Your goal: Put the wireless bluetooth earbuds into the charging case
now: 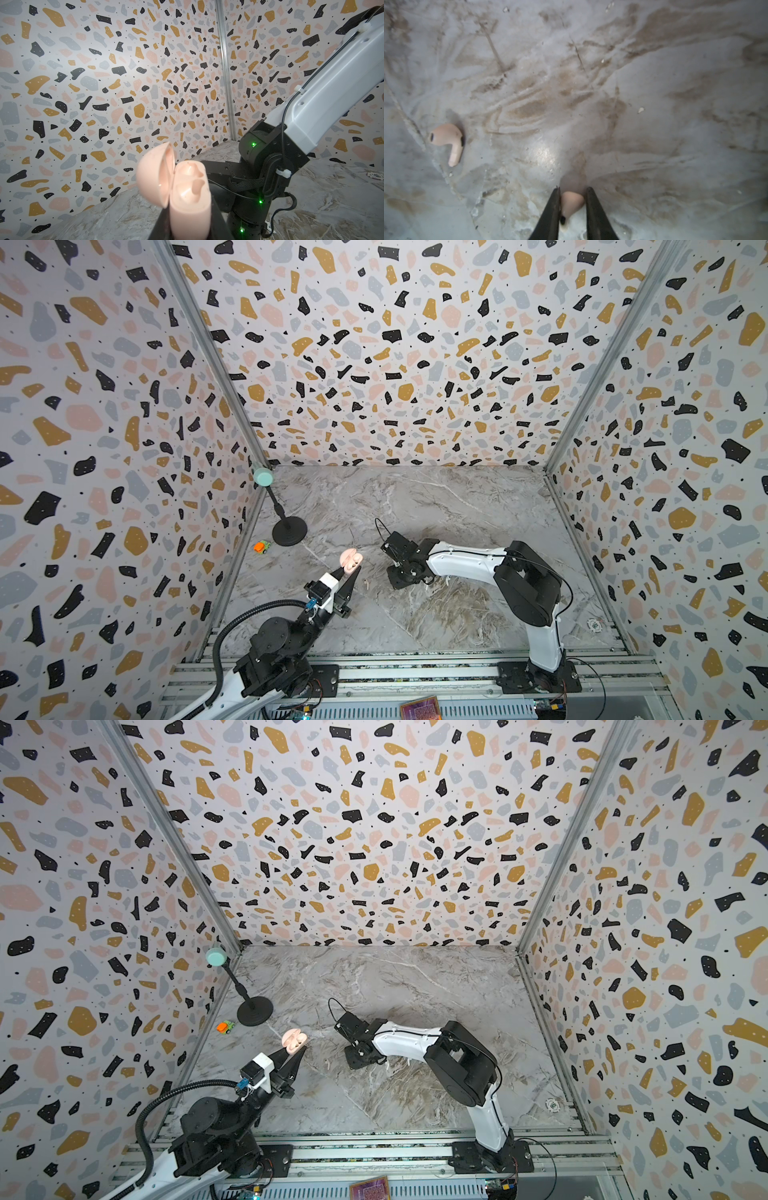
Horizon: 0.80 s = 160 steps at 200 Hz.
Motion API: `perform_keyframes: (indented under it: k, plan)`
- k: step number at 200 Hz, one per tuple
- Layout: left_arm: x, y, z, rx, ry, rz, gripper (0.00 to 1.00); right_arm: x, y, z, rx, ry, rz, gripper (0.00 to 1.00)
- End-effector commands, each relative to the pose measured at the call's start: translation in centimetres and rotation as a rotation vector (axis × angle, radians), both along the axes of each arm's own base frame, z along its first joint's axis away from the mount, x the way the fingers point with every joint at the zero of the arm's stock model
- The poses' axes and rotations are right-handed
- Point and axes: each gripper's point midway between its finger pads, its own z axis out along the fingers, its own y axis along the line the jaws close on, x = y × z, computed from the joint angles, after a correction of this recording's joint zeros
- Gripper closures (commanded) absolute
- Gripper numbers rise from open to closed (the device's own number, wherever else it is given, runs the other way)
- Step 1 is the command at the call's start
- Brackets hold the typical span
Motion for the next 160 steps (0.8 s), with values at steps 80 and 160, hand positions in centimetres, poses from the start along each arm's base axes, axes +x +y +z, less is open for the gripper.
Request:
perform_keyframes:
  k: [80,160]
  plan:
    - [-0.3,0.1,0.8,-0.029,-0.038,-0.008,1.00,-1.1,-0.8,-0.2,0.012,0.026,-0.031,0.78]
    - [-0.3,0.0,0.7,-0.028,-0.037,-0.010,1.00,-0.8,-0.7,1.4,0.102,0.003,-0.050,0.80]
